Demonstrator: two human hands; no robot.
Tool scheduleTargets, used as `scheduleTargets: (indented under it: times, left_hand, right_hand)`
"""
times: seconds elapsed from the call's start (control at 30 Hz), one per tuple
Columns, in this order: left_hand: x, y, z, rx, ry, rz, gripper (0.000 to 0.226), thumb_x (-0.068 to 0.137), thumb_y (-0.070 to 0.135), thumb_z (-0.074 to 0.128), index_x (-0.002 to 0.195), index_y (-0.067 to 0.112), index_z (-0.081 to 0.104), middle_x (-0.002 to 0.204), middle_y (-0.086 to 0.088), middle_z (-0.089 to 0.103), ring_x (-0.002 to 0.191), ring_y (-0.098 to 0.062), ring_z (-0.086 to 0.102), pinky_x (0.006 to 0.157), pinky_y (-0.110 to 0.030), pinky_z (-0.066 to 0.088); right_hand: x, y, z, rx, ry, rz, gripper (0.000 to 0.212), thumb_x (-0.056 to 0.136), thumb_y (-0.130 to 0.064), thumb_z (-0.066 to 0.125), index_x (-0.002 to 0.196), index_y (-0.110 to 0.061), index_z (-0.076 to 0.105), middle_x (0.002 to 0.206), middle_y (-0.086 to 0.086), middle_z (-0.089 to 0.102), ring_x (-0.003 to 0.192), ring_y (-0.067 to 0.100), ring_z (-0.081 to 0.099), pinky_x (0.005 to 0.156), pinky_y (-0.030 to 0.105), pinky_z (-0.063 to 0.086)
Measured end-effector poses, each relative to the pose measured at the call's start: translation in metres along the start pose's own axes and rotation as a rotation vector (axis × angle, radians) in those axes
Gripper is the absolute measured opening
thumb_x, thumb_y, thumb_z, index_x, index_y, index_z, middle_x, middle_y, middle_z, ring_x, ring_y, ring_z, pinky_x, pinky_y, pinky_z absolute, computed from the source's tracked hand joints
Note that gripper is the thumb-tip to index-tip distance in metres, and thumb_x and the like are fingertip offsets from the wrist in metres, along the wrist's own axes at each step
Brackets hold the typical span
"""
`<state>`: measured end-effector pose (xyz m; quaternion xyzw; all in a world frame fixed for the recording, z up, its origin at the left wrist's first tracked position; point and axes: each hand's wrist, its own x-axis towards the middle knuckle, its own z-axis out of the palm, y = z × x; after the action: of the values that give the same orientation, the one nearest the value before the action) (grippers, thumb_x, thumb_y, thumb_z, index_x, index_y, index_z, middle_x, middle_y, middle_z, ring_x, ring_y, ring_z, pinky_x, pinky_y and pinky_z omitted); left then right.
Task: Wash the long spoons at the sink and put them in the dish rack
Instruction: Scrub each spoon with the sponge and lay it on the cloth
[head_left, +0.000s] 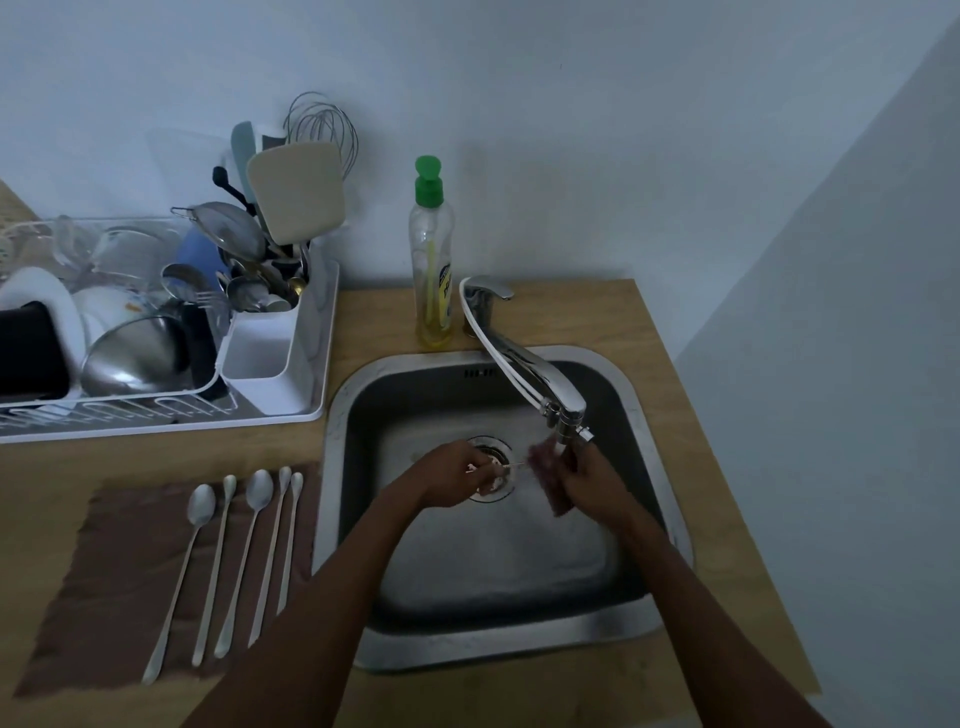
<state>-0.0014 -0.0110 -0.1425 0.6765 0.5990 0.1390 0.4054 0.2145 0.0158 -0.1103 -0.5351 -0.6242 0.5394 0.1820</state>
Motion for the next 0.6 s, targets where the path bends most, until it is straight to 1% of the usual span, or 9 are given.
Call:
scheduleTargets:
  times: [0.07,0.13,0.17,0.23,0.3,0.33,0.43,0.5,0.6]
  left_hand:
    - [-0.001,-0.003,-0.002,-0.025,-0.022,0.009,0.039,0.097,0.038,0.054,0.067,0.017,0.068,0.072,0.003,0.067,0.063,-0.003,0.057,0.065,-0.018,0.043]
    - [-0.001,0.001,-0.002,-0.043,-0.032,0.016,0.037,0.097,0.036,0.055,0.071,0.014,0.071,0.072,0.007,0.067,0.064,0.001,0.057,0.062,-0.01,0.04]
    - [-0.002,0.003,-0.001,-0.039,-0.029,0.013,0.037,0.097,0.035,0.055,0.072,0.014,0.072,0.072,0.01,0.067,0.065,0.002,0.057,0.063,-0.01,0.04]
    - [-0.002,0.006,0.001,-0.005,-0.002,0.015,0.036,0.097,0.034,0.055,0.072,0.014,0.072,0.072,0.01,0.066,0.066,0.0,0.058,0.065,-0.014,0.042]
    - [-0.001,0.008,0.002,0.006,0.013,0.017,0.037,0.097,0.035,0.054,0.072,0.014,0.071,0.074,0.003,0.069,0.068,-0.008,0.06,0.069,-0.024,0.046]
    - [-0.001,0.008,0.003,-0.003,0.013,0.006,0.037,0.096,0.036,0.054,0.072,0.014,0.072,0.075,0.0,0.07,0.07,-0.012,0.062,0.072,-0.029,0.048]
    - [-0.006,0.007,-0.002,-0.041,0.002,-0.036,0.036,0.096,0.038,0.056,0.073,0.017,0.074,0.082,0.0,0.072,0.076,-0.015,0.064,0.077,-0.034,0.051]
    - [-0.011,0.007,-0.007,-0.029,-0.049,-0.067,0.035,0.096,0.038,0.055,0.074,0.018,0.073,0.087,0.003,0.072,0.079,-0.01,0.063,0.079,-0.032,0.05]
    - [-0.013,0.011,-0.011,0.028,-0.126,-0.086,0.035,0.096,0.04,0.055,0.071,0.023,0.072,0.087,0.005,0.071,0.079,-0.008,0.063,0.081,-0.033,0.051]
  right_hand:
    - [0.0,-0.002,-0.013,-0.107,-0.152,0.007,0.02,0.101,-0.005,0.051,0.101,-0.023,0.06,0.093,0.002,0.068,0.074,0.003,0.064,0.059,0.011,0.052]
    - [0.002,0.001,-0.015,-0.052,-0.129,0.011,0.018,0.102,-0.005,0.049,0.114,-0.012,0.061,0.1,0.0,0.069,0.071,0.0,0.068,0.057,0.012,0.052]
    - [0.002,0.002,-0.011,0.01,-0.072,0.024,0.02,0.103,-0.006,0.047,0.119,-0.009,0.06,0.103,0.003,0.068,0.074,0.002,0.069,0.06,0.013,0.053]
    - [0.002,0.01,0.004,0.039,0.11,0.068,0.022,0.106,-0.011,0.04,0.109,-0.008,0.061,0.1,0.007,0.068,0.072,0.003,0.067,0.061,0.015,0.053]
    - [-0.002,0.014,0.022,0.035,0.302,0.082,0.029,0.108,-0.018,0.037,0.097,-0.01,0.062,0.091,0.005,0.07,0.062,0.0,0.064,0.057,0.019,0.049]
    - [-0.005,0.014,0.025,0.094,0.332,0.086,0.027,0.108,-0.019,0.038,0.099,-0.011,0.062,0.091,0.004,0.07,0.063,-0.001,0.064,0.056,0.021,0.049]
    - [-0.007,0.011,0.015,0.21,0.12,0.062,0.022,0.104,-0.01,0.043,0.104,-0.023,0.061,0.102,0.001,0.068,0.088,0.01,0.068,0.065,0.02,0.054]
    - [-0.003,0.011,-0.001,0.014,-0.085,-0.005,0.026,0.102,-0.005,0.046,0.101,-0.027,0.06,0.103,-0.001,0.065,0.093,0.013,0.066,0.072,0.022,0.054]
    - [0.007,0.012,-0.012,-0.381,-0.289,-0.137,0.026,0.098,-0.002,0.05,0.101,-0.024,0.063,0.099,-0.011,0.065,0.097,0.004,0.065,0.083,0.023,0.053]
